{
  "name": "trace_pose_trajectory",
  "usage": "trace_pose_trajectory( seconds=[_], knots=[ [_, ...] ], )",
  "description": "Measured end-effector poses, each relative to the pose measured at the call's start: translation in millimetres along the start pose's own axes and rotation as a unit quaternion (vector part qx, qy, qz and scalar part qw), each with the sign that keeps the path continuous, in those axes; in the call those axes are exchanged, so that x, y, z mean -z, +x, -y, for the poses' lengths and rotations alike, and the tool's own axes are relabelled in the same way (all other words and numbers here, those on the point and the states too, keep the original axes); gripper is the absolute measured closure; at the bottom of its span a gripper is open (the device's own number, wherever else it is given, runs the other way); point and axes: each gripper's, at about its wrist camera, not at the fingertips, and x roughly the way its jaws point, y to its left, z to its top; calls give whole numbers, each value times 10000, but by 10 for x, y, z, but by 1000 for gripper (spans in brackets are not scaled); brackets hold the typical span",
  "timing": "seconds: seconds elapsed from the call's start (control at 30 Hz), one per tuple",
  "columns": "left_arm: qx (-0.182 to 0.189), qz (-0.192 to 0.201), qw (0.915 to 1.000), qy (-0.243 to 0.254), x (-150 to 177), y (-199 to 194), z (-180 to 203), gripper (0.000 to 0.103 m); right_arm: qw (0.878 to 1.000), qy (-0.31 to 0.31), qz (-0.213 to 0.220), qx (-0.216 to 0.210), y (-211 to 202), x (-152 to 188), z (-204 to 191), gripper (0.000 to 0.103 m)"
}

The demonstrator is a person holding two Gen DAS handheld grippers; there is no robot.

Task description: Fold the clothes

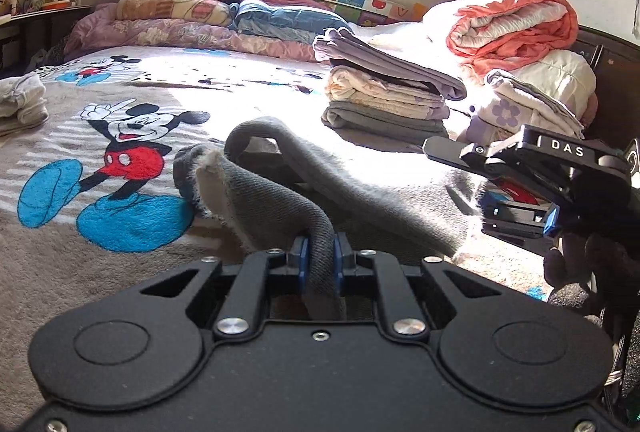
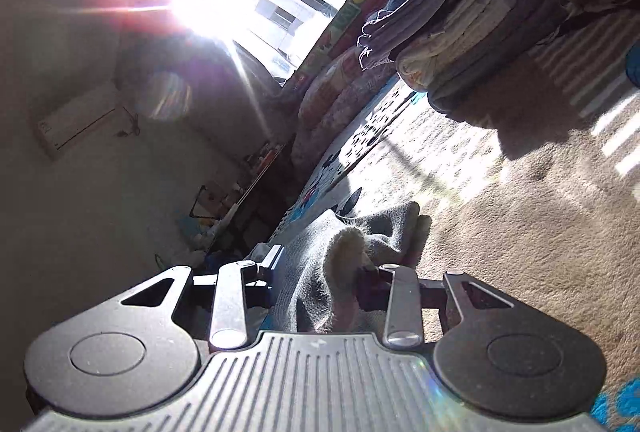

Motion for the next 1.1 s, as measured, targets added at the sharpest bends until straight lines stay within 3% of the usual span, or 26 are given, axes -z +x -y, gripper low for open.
trace_pose_trajectory(
  seconds=[0.27,0.37,0.5,0.6,0.87,0.93,1.1],
  knots=[
    [455,-57,9961,749,28,88,649,93,9985,458,293,-55,-279,-264,218,65],
    [636,-68,9930,998,57,120,916,93,9968,646,474,-65,-485,-410,361,58],
    [934,-75,9877,1248,69,161,1246,93,9951,741,657,-36,-791,-558,495,57],
    [1104,-130,9842,1376,75,224,1456,93,9923,918,825,71,-983,-626,641,49],
    [1369,-193,9784,1535,97,394,1908,93,9829,1294,1255,364,-1506,-714,946,42],
    [1449,-256,9767,1565,121,454,1999,100,9808,1352,1337,439,-1598,-720,1003,40],
    [1487,-456,9755,1557,191,499,2183,100,9743,1530,1508,683,-1755,-702,1161,34]
  ],
)
